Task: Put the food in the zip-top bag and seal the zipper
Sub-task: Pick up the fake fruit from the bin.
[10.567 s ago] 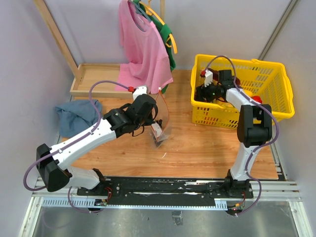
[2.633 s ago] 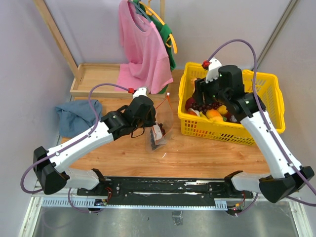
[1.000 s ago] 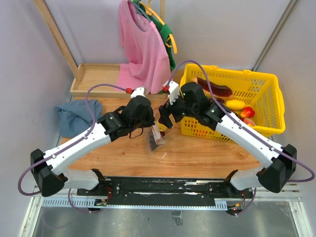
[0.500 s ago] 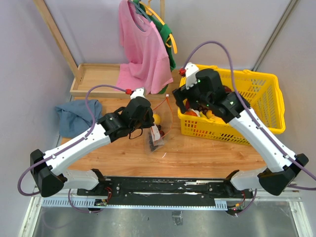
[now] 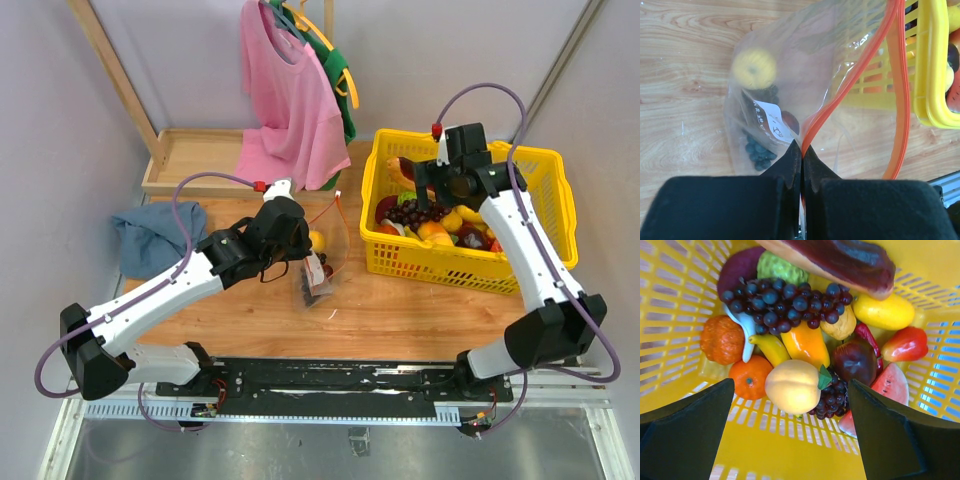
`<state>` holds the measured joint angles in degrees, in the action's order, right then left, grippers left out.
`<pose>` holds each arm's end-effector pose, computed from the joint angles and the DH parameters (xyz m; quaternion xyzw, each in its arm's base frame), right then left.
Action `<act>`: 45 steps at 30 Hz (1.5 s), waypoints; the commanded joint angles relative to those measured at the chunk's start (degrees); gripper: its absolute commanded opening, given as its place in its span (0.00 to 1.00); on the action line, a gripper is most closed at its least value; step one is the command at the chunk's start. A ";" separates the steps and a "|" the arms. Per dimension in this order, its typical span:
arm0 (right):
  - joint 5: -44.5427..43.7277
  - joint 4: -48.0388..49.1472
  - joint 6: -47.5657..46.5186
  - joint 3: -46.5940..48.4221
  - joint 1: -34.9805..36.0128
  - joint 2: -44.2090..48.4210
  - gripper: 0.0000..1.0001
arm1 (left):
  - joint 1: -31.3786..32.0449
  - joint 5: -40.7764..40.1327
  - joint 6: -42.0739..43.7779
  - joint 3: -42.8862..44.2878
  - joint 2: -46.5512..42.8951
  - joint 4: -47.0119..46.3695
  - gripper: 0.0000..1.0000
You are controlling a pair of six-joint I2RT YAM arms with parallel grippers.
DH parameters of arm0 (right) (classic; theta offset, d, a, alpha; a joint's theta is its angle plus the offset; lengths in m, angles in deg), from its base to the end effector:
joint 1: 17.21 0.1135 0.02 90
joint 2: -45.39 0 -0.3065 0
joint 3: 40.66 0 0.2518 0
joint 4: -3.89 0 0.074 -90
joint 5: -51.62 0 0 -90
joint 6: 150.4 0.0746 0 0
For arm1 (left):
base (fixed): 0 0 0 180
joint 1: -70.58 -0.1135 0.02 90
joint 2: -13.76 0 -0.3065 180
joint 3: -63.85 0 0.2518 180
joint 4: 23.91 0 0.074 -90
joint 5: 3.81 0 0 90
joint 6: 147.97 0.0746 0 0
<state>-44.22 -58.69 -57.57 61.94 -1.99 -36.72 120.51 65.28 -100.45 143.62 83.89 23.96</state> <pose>0.3144 0.0777 0.4059 -0.0779 0.9096 0.0176 0.4078 0.1986 -0.1948 0.3550 -0.0216 0.8880 -0.1969 0.4150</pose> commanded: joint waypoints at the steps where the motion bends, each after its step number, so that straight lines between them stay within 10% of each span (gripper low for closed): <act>1: 2.95 -1.85 1.51 -2.09 -2.27 -2.88 0.96 | -0.36 -0.76 0.12 -0.42 -1.11 -1.42 0.00; 37: 6.47 -3.53 11.13 -20.26 -5.52 -9.99 0.99 | -0.36 0.78 2.01 -0.44 -0.22 -3.11 0.00; 45: 2.57 -2.54 10.83 -17.54 -5.48 -5.29 0.68 | -0.36 0.55 1.79 -0.78 -0.58 -3.37 0.00</act>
<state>-40.22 -60.85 -46.80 42.25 -7.78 -45.24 120.51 65.91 -98.90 143.29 84.39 22.37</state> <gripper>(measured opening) 0.762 0.015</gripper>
